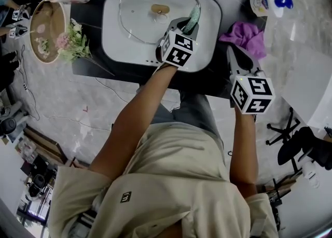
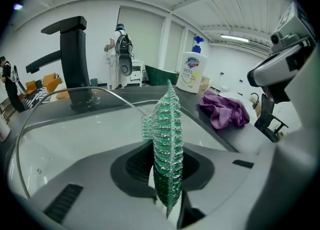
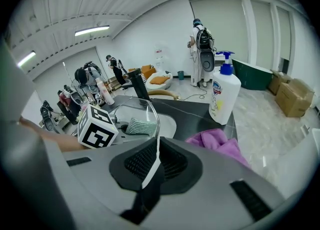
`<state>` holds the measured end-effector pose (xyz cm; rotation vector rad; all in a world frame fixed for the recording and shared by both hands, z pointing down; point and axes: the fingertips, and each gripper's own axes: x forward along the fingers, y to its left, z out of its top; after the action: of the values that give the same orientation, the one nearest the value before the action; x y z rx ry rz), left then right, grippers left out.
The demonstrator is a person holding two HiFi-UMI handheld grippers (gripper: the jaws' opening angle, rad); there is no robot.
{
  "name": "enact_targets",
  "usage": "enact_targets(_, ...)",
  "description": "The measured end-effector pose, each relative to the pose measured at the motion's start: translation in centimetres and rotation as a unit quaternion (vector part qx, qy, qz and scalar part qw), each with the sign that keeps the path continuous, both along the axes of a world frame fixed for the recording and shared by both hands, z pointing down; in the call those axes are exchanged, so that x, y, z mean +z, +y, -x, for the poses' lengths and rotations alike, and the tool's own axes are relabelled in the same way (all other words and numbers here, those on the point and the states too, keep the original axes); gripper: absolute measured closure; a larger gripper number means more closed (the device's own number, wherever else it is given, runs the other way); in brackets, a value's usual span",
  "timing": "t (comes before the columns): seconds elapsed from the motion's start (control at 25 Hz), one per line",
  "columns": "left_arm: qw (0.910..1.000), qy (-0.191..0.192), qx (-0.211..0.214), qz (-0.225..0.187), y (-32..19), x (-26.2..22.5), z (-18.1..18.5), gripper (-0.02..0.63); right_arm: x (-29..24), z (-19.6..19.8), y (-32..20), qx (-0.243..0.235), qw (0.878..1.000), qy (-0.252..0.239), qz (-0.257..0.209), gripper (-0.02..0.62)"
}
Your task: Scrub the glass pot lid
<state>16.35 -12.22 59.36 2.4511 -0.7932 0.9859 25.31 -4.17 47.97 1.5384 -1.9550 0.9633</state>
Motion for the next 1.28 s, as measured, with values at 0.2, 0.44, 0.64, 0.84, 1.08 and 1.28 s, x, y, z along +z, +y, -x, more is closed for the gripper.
enact_targets(0.2, 1.0000, 0.002, 0.000, 0.000, -0.1, 0.0, 0.3, 0.518, 0.1, 0.4, -0.5, -0.004, 1.000, -0.001, 0.001, 0.568)
enact_targets(0.44, 1.0000, -0.002, -0.007, -0.003, -0.8, -0.1, 2.3, 0.518, 0.1, 1.8, -1.5, -0.018, 1.000, -0.001, 0.001, 0.568)
enact_targets(0.64, 0.9990, -0.030, -0.034, 0.000, -2.4, 1.3, 8.3, 0.518, 0.3, 4.2, -2.7, -0.039, 0.999, -0.003, 0.002, 0.568)
enact_targets(0.84, 0.9932, -0.060, -0.099, 0.011, -4.3, 2.7, 16.9, 0.515, 0.6, 6.7, -3.7, -0.062, 0.998, -0.004, 0.004, 0.568)
enact_targets(1.08, 0.9805, -0.089, -0.173, 0.030, -5.5, 3.0, 25.0, 0.517, 0.6, 9.3, -4.5, -0.082, 0.997, -0.004, 0.007, 0.568)
enact_targets(1.28, 0.9791, -0.101, -0.175, 0.024, -6.0, 2.3, 26.5, 0.515, 0.4, 10.4, -4.9, -0.089, 0.996, -0.003, 0.007, 0.568)
